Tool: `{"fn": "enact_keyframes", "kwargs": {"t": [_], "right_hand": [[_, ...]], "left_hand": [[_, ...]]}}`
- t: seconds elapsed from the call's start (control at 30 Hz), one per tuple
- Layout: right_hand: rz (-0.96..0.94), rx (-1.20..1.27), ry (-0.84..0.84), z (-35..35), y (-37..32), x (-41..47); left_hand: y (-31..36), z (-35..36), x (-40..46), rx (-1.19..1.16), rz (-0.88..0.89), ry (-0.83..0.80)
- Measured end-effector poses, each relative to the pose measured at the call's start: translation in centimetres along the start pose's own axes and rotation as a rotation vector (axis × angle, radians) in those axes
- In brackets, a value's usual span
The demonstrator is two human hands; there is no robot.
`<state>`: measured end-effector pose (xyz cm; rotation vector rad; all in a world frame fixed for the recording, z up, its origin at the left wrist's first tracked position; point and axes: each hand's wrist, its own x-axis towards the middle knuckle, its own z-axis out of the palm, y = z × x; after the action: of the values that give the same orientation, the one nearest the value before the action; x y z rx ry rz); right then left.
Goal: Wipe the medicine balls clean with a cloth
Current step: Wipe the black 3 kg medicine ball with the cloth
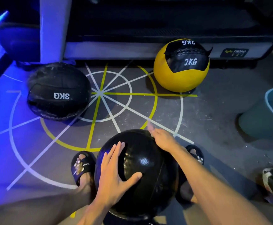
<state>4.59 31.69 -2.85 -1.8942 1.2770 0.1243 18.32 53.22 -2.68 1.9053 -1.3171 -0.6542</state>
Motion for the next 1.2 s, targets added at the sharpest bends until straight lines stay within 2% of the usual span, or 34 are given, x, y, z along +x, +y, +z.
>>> {"fn": "enact_keyframes", "kwargs": {"t": [0.03,0.1,0.23,0.3,0.37,0.5,0.53,0.6,0.7,0.77,0.83,0.97,1.07,1.2], "right_hand": [[0.041,0.047,0.004,-0.1,0.3,0.2],[-0.025,0.041,0.027,0.7,-1.2,-0.9],[-0.471,-0.179,0.009,3.4,-6.4,-5.4],[-0.541,-0.2,-0.003,3.1,-6.3,-5.8],[-0.436,-0.147,0.019,1.5,-4.5,-4.2],[0.009,0.001,0.072,-0.6,0.4,-1.5],[0.049,0.021,0.093,-0.4,0.9,-1.6],[-0.023,0.001,0.134,0.4,-0.1,-3.0],[-0.341,-0.001,0.204,1.7,-3.0,-6.5],[-0.522,0.011,0.163,3.1,-3.2,-8.2],[-0.599,0.024,0.143,3.9,-1.8,-9.0],[-0.543,-0.04,0.376,4.2,1.2,-9.2],[-0.436,-0.206,0.538,4.5,1.0,-9.5],[-0.376,-0.114,0.616,4.4,-0.4,-8.5]], "left_hand": [[-0.1,0.1,0.0,0.003,-0.006,0.003],[-0.1,0.3,0.2,0.025,-0.023,0.012],[-0.2,0.3,0.2,0.03,-0.009,0.018],[-0.3,0.1,0.0,0.012,-0.01,0.005],[0.1,0.2,-0.2,0.003,-0.015,-0.011],[0.2,0.2,-0.3,0.021,-0.022,-0.013],[0.2,0.2,-0.3,0.023,-0.021,-0.007],[0.1,0.1,0.0,0.032,-0.011,0.009],[-0.5,-0.1,0.5,0.037,-0.012,0.024],[-0.8,-0.5,1.0,0.01,-0.007,0.024],[-0.8,-0.9,1.6,-0.028,0.002,0.007],[-0.5,-1.8,2.7,0.009,-0.002,-0.051],[0.9,-1.4,2.7,0.19,0.086,-0.039],[1.8,0.6,2.1,0.257,0.076,-0.079]]}}
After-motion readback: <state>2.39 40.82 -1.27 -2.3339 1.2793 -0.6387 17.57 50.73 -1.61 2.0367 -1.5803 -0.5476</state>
